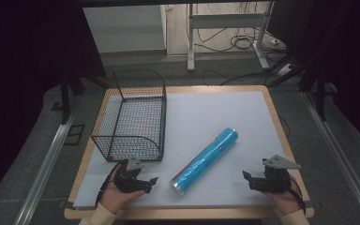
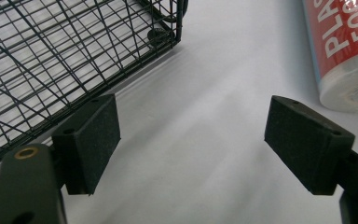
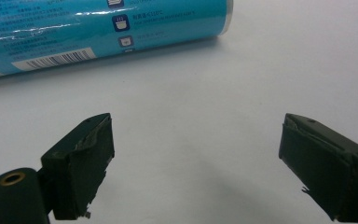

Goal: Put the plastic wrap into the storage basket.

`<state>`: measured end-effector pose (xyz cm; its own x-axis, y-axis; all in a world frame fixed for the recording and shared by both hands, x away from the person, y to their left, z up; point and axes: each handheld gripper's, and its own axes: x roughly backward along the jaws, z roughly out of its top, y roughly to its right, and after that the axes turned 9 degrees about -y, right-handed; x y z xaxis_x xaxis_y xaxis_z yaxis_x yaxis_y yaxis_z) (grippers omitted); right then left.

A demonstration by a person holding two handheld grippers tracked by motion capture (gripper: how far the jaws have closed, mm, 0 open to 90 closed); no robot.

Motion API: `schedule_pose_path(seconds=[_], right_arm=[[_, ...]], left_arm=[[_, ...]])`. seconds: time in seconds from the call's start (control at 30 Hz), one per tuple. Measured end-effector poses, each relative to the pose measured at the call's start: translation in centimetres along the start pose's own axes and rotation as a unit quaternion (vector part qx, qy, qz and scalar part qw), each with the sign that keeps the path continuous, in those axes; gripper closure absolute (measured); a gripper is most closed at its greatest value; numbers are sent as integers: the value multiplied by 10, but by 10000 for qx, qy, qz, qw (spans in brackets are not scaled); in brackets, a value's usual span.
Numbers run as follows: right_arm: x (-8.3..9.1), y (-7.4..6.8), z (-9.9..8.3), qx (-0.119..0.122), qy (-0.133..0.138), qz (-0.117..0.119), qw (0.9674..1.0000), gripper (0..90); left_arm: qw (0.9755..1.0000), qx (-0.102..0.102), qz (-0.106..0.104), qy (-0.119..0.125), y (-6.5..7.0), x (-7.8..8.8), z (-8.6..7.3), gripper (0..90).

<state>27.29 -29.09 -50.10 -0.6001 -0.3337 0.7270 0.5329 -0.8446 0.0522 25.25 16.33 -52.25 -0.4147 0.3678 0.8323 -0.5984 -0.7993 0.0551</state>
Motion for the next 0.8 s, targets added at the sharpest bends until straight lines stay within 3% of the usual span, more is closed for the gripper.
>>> schedule_pose_path(seconds=[0.27,0.8], right_arm=[[-1,-2,0,101,-4,-13,9999,130],[1,-1,0,33,17,-93,10000,140]], left_arm=[[10000,-3,1,-27,1,1,0,181],[9999,-61,90,-67,11,16,11,192]])
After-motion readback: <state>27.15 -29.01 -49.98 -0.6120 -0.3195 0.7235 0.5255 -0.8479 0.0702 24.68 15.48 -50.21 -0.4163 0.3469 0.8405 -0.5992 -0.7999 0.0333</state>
